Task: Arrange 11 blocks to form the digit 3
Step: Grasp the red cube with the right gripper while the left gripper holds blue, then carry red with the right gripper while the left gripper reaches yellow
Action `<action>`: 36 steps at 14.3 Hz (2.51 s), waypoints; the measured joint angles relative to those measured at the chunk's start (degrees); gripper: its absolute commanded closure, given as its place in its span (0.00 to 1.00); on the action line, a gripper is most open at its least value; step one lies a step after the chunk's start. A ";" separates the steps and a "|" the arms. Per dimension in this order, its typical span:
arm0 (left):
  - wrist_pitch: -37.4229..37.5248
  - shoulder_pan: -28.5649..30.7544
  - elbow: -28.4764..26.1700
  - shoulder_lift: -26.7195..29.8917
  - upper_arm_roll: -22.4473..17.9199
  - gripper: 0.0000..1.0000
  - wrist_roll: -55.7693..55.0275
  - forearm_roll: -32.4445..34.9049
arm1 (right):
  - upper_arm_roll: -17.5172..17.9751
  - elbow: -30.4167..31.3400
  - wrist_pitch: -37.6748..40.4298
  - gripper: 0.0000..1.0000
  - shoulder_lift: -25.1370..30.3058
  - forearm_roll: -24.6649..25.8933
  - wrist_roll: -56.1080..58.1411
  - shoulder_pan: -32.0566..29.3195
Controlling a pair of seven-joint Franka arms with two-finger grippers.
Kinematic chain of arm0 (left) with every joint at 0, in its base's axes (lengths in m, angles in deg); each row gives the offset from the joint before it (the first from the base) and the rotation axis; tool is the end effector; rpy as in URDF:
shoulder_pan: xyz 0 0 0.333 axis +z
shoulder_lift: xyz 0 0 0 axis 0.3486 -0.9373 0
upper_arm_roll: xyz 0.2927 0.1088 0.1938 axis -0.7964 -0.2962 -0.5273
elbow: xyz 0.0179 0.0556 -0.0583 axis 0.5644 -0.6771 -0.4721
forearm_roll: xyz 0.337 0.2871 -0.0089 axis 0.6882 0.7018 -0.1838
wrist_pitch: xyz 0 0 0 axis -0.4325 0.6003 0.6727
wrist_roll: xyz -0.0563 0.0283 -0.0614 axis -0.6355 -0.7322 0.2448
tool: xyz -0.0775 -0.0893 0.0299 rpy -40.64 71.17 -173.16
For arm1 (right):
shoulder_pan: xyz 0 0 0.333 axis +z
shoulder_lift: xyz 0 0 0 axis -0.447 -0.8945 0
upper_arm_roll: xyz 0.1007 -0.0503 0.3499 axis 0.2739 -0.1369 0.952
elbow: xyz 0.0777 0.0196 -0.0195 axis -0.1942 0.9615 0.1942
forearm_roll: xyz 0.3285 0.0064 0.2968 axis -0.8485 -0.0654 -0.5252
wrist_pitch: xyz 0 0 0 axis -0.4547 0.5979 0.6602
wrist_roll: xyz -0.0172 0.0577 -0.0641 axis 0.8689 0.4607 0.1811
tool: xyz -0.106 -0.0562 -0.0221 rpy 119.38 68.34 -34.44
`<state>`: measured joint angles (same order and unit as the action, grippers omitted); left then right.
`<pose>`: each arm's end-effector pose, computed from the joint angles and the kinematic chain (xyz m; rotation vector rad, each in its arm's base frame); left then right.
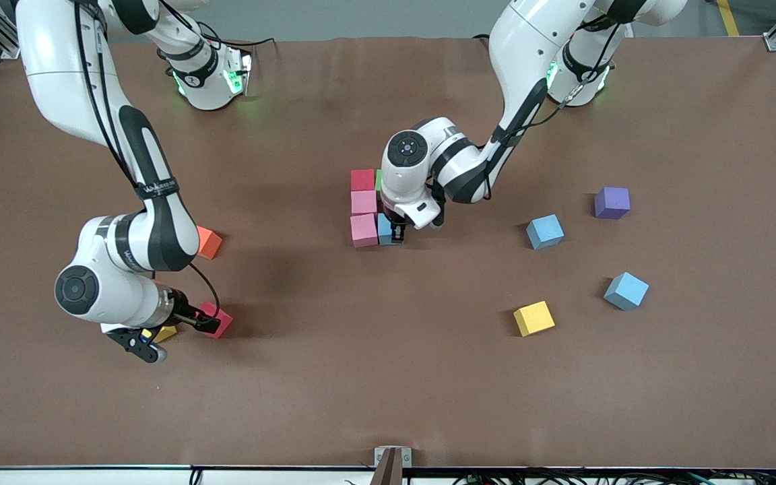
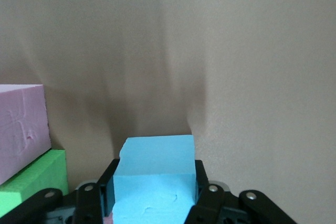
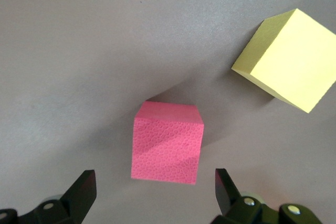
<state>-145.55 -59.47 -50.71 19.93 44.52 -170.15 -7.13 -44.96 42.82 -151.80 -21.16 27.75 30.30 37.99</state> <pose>0.4891 -0.5572 0.1939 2.2545 2.0964 -0.0539 0.7707 0.1009 0.2557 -2.9798 0.7836 0.1377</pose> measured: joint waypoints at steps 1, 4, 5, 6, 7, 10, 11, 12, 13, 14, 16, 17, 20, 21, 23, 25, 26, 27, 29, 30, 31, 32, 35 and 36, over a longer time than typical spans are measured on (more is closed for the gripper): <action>0.00 -0.13 0.00 0.00 0.00 0.91 0.07 0.07 | 0.00 0.05 -1.14 0.00 -0.57 0.00 -0.24 -0.02; 0.00 -0.36 0.00 0.00 0.00 0.91 0.17 0.16 | 0.02 0.13 -3.41 0.00 -1.97 -0.01 -0.62 -0.02; 0.00 -0.45 0.00 0.00 0.00 0.91 0.18 0.16 | 0.02 0.14 -3.63 0.00 -2.22 -0.01 -0.74 -0.02; 0.00 -0.53 0.00 0.00 0.00 0.91 0.18 0.16 | 0.02 0.18 -3.70 0.00 -2.35 -0.01 -0.86 -0.02; 0.00 -0.59 0.00 0.00 0.00 0.91 0.19 0.35 | 0.02 0.21 -3.78 0.00 -2.43 -0.01 -0.94 -0.02; -0.03 -0.72 0.00 0.00 0.01 0.91 0.19 1.15 | 0.02 0.22 -3.92 0.00 -2.58 -0.01 -1.04 -0.02; -0.04 -0.73 0.00 0.00 0.01 0.91 0.19 1.23 | 0.02 0.23 -3.98 0.00 -2.64 -0.01 -1.05 -0.02; -0.05 -0.73 0.01 0.00 0.01 0.90 0.19 1.24 | 0.02 0.23 -4.04 0.00 -2.71 -0.01 -1.06 -0.02; -0.05 -0.73 0.03 -0.01 0.01 0.90 0.19 1.25 | 0.02 0.23 -4.08 0.00 -2.82 -0.01 -1.06 -0.02; -0.05 -0.74 0.06 -0.02 0.01 0.90 0.20 1.27 | 0.03 0.23 -4.12 0.00 -2.96 -0.01 -1.06 -0.02; -0.05 -0.74 0.16 -0.09 0.00 0.90 0.22 1.29 | 0.03 0.24 -4.50 0.05 -3.38 -0.01 -1.06 -0.02; -0.05 -0.74 0.26 -0.15 0.00 0.90 0.23 1.29 | 0.03 0.26 -5.17 0.07 -3.63 -0.01 -1.07 -0.02; -0.05 -0.74 0.56 -0.35 -0.02 0.90 1.42 1.29 | 0.01 0.30 -6.14 0.19 -4.04 0.00 -1.07 -0.06; -0.05 -0.74 0.60 -0.38 -0.02 0.89 1.61 1.29 | 0.01 0.30 -6.17 0.23 -4.11 0.00 -1.07 -0.07; -0.05 -0.74 0.62 -0.39 -0.02 0.89 1.72 1.29 | -0.02 0.30 -6.50 0.32 -4.31 0.00 -1.11 -0.23; -0.05 -0.74 0.68 -0.41 -0.02 0.89 1.73 1.29 | -0.03 0.30 -7.24 0.40 -4.52 0.00 -1.12 -0.62; -0.09 -0.74 0.85 -0.51 -0.03 0.89 1.73 1.29 | -0.03 0.30 -7.36 0.43 -4.55 0.00 -1.11 -0.74; -0.12 -0.74 1.11 -0.69 -0.03 0.89 1.73 1.29 | -0.02 0.27 -7.41 0.46 -4.54 0.00 -1.10 -0.75; -0.12 -0.74 1.61 -1.01 -0.03 0.89 1.73 1.29 | 0.01 0.19 -7.43 0.46 -4.53 0.00 -1.10 -0.75; -0.12 -0.74 1.76 -1.10 -0.03 0.86 1.73 1.29 | 0.05 0.16 -7.51 0.46 -4.53 0.00 -1.10 -0.75; -0.12 -0.74 1.88 -1.19 -0.03 0.80 1.73 1.29 | 0.13 0.05 -7.66 0.46 -4.53 0.00 -1.10 -0.73; -0.12 -0.74 1.94 -1.22 -0.03 0.73 1.73 1.29 | 0.28 -0.13 -7.83 0.46 -4.53 0.00 -1.05 -0.64; -0.12 -0.74 2.00 -1.25 -0.03 0.49 1.73 1.29 | 0.72 -1.17 -7.93 0.46 -4.48 0.01 -0.84 0.68; -0.12 -0.73 2.03 -1.26 -0.05 0.38 1.73 1.29 | 0.86 -1.70 -7.93 0.46 -4.45 0.05 -0.59 1.60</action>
<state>-145.67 -60.20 -48.68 18.67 44.48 -168.43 -5.84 -44.09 41.12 -159.73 -25.61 27.80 29.71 39.59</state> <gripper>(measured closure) 0.423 0.458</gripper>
